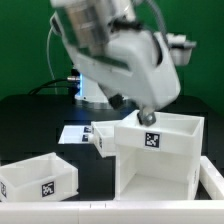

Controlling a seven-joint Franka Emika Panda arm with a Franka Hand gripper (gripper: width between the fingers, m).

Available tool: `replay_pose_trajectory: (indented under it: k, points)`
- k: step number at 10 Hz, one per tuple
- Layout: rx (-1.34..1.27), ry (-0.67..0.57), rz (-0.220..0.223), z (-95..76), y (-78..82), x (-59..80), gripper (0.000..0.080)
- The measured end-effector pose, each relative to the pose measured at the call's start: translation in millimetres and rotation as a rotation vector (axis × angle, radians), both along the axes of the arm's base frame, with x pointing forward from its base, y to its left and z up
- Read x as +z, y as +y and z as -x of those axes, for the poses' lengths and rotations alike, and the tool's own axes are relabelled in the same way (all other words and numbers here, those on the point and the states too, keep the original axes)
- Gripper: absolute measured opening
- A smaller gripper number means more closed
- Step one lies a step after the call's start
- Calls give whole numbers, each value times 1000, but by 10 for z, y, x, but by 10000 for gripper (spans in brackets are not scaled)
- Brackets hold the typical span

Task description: Assemble drawer

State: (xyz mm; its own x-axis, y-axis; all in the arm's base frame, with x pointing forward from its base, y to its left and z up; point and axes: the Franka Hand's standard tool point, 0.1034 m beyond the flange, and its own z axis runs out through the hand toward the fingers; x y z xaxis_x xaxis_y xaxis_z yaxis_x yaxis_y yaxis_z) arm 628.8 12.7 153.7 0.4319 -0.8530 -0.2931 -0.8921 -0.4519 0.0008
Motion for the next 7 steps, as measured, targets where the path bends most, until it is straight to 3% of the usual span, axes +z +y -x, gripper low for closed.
replay_pose_trajectory:
  k: [1, 4, 7]
  points:
    - [26, -50, 35, 45, 106, 74, 649]
    - [83, -82, 74, 287, 342, -77, 649]
    - [79, -84, 72, 271, 329, -70, 649]
